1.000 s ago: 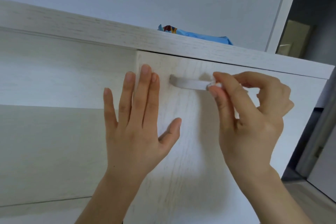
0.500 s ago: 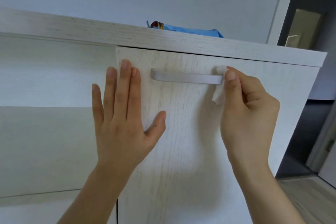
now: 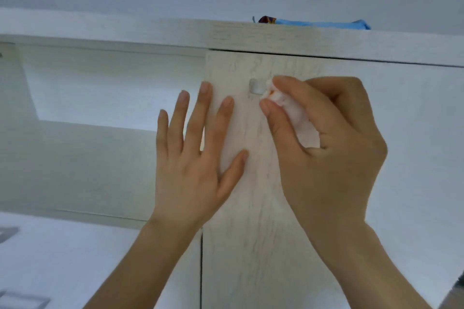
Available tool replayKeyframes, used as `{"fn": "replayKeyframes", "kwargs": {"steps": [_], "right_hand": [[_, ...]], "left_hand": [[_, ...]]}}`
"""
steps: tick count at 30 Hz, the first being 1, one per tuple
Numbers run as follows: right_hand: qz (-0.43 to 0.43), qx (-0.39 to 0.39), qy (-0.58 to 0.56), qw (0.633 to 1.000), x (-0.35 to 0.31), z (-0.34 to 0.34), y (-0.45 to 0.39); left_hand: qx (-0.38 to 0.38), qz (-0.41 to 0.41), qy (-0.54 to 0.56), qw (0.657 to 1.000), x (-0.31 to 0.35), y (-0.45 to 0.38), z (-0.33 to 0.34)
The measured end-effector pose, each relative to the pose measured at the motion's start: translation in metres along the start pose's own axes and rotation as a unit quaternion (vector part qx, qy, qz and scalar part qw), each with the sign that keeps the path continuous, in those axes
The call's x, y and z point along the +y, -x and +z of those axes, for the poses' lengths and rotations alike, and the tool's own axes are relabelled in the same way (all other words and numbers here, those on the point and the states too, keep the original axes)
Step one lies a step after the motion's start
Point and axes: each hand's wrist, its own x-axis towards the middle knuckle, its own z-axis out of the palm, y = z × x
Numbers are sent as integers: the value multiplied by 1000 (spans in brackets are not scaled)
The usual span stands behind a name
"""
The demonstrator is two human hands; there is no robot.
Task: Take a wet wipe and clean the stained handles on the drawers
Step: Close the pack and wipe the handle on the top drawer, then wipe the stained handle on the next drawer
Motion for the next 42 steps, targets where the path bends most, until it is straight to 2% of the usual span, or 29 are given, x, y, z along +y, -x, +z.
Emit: {"fn": "replayKeyframes", "kwargs": {"steps": [5, 8, 11, 14, 20, 23, 27, 30, 35, 42], "right_hand": [[-58, 4, -56, 997, 2, 20, 12], [-54, -40, -110, 992, -10, 35, 28], [-52, -96, -150, 983, -24, 50, 46], [-43, -143, -179, 972, -34, 63, 63], [-4, -188, -179, 966, -45, 94, 99], [55, -211, -180, 959, -56, 114, 118], [133, -225, -159, 952, -72, 134, 144], [150, -208, -104, 961, -86, 141, 162], [165, -147, -54, 974, -109, 146, 184], [209, -58, 29, 976, -144, 156, 190]], "left_hand": [[-83, -41, -2, 996, -12, 33, -13], [-138, -25, -48, 989, -25, 57, -24], [-185, -52, -94, 977, -44, 79, -41], [-242, -85, -124, 958, -63, 98, -53], [-354, -173, -159, 905, -121, 138, -56], [-322, -187, -83, 924, -144, 155, -48], [-247, -148, -44, 957, -158, 166, -39], [-191, -98, -25, 976, -169, 171, -39], [-124, -73, 38, 989, -178, 174, -35], [-147, -37, 102, 983, -191, 176, -40]]}}
